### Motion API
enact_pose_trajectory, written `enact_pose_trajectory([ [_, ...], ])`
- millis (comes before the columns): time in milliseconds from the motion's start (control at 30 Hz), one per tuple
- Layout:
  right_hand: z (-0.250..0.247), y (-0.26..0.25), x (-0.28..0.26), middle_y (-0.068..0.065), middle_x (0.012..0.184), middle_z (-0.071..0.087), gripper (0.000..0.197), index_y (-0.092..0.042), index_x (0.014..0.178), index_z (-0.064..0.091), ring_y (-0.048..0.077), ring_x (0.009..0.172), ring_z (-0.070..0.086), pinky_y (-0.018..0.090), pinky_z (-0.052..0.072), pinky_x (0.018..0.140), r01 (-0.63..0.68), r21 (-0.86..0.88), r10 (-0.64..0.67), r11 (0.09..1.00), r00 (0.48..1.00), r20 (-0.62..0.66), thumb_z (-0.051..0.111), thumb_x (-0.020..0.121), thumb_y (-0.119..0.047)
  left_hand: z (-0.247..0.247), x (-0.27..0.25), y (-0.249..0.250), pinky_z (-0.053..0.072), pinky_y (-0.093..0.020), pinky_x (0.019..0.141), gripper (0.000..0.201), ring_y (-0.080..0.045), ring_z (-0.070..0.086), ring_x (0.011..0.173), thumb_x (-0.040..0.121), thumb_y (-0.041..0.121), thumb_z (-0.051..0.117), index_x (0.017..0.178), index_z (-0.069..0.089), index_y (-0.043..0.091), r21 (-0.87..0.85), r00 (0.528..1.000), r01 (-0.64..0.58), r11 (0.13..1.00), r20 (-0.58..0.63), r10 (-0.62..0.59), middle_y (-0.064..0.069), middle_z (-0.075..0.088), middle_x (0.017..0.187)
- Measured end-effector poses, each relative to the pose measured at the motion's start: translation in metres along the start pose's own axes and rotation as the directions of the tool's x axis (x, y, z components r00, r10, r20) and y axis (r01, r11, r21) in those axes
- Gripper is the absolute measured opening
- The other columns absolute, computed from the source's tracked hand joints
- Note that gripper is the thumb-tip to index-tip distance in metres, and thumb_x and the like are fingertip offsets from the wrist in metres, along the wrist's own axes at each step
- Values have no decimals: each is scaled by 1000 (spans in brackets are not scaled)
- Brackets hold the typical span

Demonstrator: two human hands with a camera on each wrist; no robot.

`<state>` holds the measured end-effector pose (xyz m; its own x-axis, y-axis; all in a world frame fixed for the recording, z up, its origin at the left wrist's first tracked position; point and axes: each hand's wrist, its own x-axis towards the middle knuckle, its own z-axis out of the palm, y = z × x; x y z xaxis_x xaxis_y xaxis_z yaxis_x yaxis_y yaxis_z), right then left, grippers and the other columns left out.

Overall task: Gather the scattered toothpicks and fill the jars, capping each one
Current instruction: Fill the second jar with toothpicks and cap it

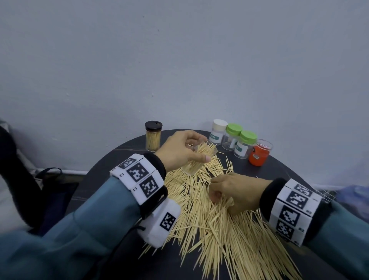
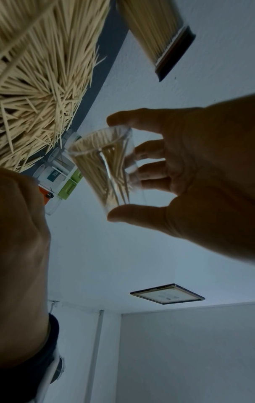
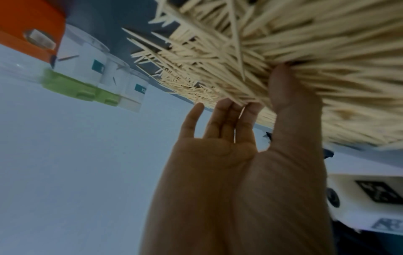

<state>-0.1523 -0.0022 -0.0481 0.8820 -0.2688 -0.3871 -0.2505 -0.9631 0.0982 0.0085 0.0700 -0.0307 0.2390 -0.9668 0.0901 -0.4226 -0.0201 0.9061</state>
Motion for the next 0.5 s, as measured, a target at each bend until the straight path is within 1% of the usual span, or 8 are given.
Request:
enact_pose_trajectory([
  [100,2,-1,1,-5,119,43,35,-21,116,53,11,116,37,28,28,100,41,-105,-42,994,999,-1,61,82,-19,0,-1,0,43,-35,101,55,-11,56,107,70,19,80,121,59,21,0,1000,4,1000,3,-4,4,57,119],
  [267,6,1,3,-3,123,47,32,-19,121,49,13,119,38,29,24,106,98,-184,-105,978,994,-31,50,90,-16,1,-2,1,42,-36,102,55,-12,55,108,70,20,80,121,59,21,13,1000,-1,1000,6,1,1,58,125],
  [333,7,4,2,-4,125,48,29,-19,123,48,12,120,39,29,23,106,91,-182,-100,979,994,-41,48,93,-19,0,-2,2,43,-36,101,56,-11,55,108,70,20,80,122,58,21,17,1000,1,1000,9,-1,1,57,126],
  [400,7,4,0,-3,128,48,32,-16,127,45,13,123,39,29,24,108,78,-181,-85,980,996,-30,47,95,-19,0,-2,2,43,-35,101,56,-11,54,107,71,20,79,122,58,21,18,1000,0,1000,12,0,1,57,127],
  [467,6,4,-2,2,134,46,38,-12,133,39,16,129,37,31,24,111,51,-185,-52,981,999,-2,44,96,-15,0,-2,2,42,-34,100,56,-10,54,106,71,20,79,123,58,21,15,1000,-2,1000,14,2,2,56,127],
  [500,4,3,-2,5,136,46,38,-10,135,37,19,129,38,33,26,112,18,-170,-16,985,1000,16,41,97,-15,0,-2,2,42,-34,100,56,-9,53,106,71,20,79,123,57,21,13,1000,-2,1000,15,2,2,56,127],
])
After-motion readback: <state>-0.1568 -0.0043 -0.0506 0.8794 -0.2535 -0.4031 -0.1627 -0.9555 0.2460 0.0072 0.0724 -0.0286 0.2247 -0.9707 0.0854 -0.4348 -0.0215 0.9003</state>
